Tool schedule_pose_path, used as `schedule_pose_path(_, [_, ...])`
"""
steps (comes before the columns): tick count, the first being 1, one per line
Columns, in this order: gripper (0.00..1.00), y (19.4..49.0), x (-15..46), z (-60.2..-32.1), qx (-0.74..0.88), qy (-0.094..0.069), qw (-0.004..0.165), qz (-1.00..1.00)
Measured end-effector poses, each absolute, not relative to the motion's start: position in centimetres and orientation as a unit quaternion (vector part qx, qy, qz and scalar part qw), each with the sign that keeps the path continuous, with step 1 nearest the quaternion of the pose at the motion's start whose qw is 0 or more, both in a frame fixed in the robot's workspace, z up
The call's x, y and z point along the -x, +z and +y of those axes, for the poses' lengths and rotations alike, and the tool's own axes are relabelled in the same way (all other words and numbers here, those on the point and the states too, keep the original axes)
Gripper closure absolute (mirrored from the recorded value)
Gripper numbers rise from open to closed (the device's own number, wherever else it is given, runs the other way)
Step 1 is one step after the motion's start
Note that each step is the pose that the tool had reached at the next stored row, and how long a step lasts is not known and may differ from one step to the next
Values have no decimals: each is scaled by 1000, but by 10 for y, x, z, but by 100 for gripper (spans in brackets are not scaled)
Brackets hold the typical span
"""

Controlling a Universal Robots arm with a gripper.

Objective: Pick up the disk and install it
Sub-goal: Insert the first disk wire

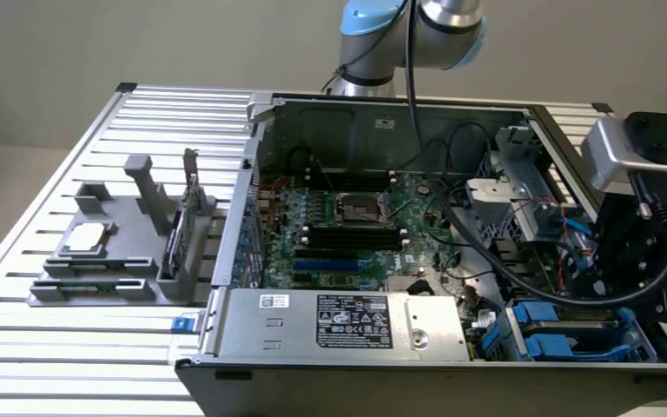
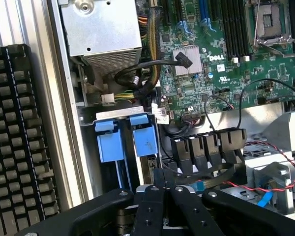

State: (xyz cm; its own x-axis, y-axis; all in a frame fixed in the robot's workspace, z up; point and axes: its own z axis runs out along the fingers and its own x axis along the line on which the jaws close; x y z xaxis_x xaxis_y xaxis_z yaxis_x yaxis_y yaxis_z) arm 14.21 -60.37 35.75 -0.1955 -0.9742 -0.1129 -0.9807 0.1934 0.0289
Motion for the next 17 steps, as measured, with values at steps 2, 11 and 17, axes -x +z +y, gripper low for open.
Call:
schedule_pose_path(2, [89,357,-142,-604,623,47,35,780])
schedule_pose_path(11, [89,357,-142,-604,571,47,39,819])
schedule_pose_path(17, [89,358,-142,-604,534,46,41,843])
